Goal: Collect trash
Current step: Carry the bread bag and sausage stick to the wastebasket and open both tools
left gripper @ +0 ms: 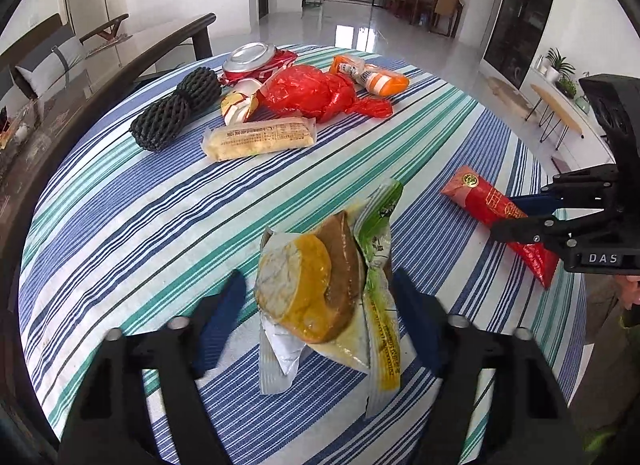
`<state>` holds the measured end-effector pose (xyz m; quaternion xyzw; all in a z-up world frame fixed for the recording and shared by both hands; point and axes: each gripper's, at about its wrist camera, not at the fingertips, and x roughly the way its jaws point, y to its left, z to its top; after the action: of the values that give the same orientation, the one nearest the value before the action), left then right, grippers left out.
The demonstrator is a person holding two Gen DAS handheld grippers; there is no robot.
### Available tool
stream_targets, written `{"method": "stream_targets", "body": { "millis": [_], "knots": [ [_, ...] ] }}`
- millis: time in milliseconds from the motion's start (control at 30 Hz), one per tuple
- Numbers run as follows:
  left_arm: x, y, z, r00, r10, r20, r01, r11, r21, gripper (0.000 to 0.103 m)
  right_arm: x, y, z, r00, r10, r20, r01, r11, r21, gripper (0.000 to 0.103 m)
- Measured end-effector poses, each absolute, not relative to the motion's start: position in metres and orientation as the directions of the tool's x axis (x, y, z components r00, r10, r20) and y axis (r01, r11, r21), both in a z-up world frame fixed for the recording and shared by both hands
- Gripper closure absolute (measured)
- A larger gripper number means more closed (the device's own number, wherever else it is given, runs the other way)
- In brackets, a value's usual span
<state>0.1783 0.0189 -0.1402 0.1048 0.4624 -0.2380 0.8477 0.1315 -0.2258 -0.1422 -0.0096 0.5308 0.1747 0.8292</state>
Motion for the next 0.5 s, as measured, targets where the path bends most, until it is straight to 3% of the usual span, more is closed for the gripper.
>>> {"method": "stream_targets", "body": {
  "millis": [167,333,500],
  "knots": [
    [0.180,0.013,-0.128,0.456,-0.350,-0.818,0.497,0.863,-0.092,0.065,0.121,-0.256,-0.124,0.440,0.319,-0.839,-0.257,0.940,0.223,0.079],
    [0.174,-0.021,-0.097,0.441,-0.450,-0.776,0.534,0.827,-0.176,0.067,0.115,-0.314,-0.098,0.522,0.328,-0.787,-0.176,0.945,0.277,0.079],
    [0.168,-0.097,-0.072,0.371,-0.542,-0.754,0.634,0.741,-0.221,0.067,0.111,-0.393,-0.090,0.585,0.211,-0.783,-0.038,0.972,0.233,0.079]
  ]
}}
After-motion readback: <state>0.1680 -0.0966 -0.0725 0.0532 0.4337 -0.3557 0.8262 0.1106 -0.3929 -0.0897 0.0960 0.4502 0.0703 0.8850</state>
